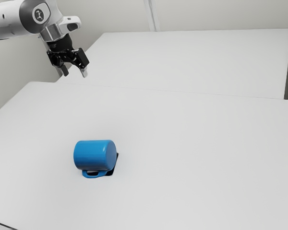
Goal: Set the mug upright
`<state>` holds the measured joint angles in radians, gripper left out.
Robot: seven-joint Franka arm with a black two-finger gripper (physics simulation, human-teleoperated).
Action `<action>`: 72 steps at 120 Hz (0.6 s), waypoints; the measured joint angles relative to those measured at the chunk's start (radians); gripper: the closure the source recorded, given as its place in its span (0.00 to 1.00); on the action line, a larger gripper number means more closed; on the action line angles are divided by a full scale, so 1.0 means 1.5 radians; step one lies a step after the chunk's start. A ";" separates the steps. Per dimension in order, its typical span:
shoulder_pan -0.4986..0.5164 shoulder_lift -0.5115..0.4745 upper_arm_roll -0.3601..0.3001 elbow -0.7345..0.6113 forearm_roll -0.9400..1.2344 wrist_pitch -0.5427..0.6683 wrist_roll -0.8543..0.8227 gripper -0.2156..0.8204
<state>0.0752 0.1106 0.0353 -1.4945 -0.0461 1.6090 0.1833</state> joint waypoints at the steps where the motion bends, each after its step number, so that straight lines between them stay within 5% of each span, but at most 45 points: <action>1: 0.000 0.000 0.000 0.000 0.000 0.000 0.000 0.21; 34: 0.000 -0.004 0.000 -0.004 -0.001 -0.003 -0.002 0.21; 55: 0.004 -0.060 0.011 -0.080 -0.010 -0.011 -0.003 0.21; 72: -0.041 -0.108 0.083 -0.173 -0.108 -0.030 0.008 0.21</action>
<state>0.0140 -0.0517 0.1602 -1.7534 -0.2086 1.5640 0.1954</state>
